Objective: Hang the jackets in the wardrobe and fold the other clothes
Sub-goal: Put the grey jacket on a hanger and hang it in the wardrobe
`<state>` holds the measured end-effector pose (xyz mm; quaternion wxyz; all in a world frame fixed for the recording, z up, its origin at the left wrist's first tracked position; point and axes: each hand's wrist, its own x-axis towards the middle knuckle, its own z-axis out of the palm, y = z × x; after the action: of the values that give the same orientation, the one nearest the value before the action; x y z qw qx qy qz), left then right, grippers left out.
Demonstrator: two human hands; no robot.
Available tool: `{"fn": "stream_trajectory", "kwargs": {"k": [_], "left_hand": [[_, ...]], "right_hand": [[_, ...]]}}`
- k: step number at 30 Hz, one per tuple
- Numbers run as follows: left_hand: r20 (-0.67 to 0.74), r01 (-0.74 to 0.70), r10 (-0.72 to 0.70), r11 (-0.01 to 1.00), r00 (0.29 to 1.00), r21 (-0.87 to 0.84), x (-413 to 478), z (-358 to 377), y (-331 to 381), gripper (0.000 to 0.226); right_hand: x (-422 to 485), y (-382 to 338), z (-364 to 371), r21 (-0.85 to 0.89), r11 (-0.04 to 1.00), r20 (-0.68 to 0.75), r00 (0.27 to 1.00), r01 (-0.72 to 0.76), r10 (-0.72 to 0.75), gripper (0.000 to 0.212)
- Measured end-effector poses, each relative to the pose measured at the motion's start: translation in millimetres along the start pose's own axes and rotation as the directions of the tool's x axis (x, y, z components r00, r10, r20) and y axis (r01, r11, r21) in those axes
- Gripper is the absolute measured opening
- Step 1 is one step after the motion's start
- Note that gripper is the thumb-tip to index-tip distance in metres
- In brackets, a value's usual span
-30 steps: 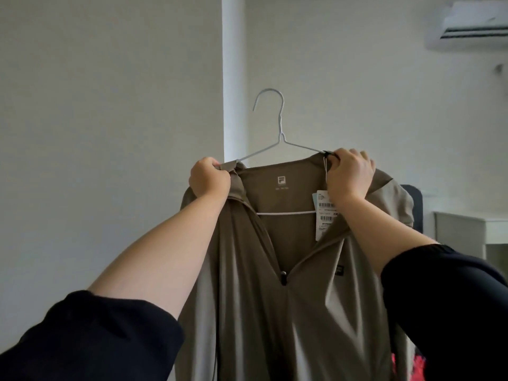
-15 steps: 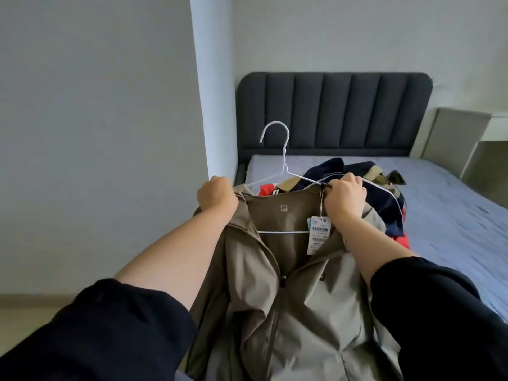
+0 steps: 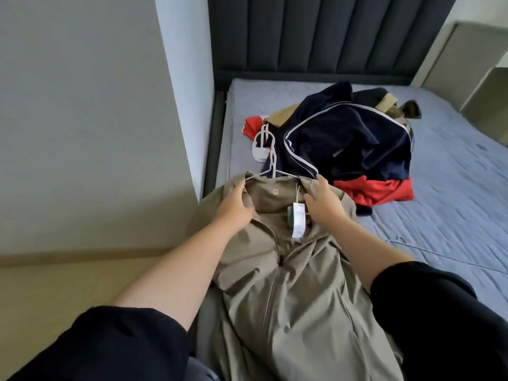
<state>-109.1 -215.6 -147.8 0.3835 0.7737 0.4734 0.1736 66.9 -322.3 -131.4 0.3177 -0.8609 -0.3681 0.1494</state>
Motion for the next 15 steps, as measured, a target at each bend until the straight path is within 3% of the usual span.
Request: {"fn": "stream_trajectory", "kwargs": {"k": [4,7,9,11,15], "left_hand": [[0.052,0.018,-0.019,1.000,0.998,0.018,-17.7,48.7,-34.4,0.038],[0.185,0.084,-0.085,0.996,0.979,0.012,-40.4,78.6,-59.2,0.024],[0.302,0.101,-0.115,0.993,0.946,0.064,-53.5,95.2,-75.1,0.039],[0.387,-0.033,-0.083,0.959,0.918,0.283,-57.2,105.5,-86.6,0.059],[0.380,-0.121,-0.060,0.892,0.923,0.435,-57.9,114.8,-91.4,0.078]], "right_hand": [[-10.2,21.7,38.6,-0.071,0.997,0.146,0.989,-0.024,0.034,0.033],[-19.3,34.8,69.5,-0.102,0.994,0.226,0.972,-0.042,0.064,0.020],[-25.4,46.1,89.6,-0.119,0.990,0.269,0.957,-0.080,0.110,0.019],[-33.3,58.5,106.3,-0.142,0.985,0.292,0.947,-0.096,0.134,0.024],[-46.7,74.4,127.8,-0.101,0.991,0.208,0.972,-0.092,0.112,0.025]]}}
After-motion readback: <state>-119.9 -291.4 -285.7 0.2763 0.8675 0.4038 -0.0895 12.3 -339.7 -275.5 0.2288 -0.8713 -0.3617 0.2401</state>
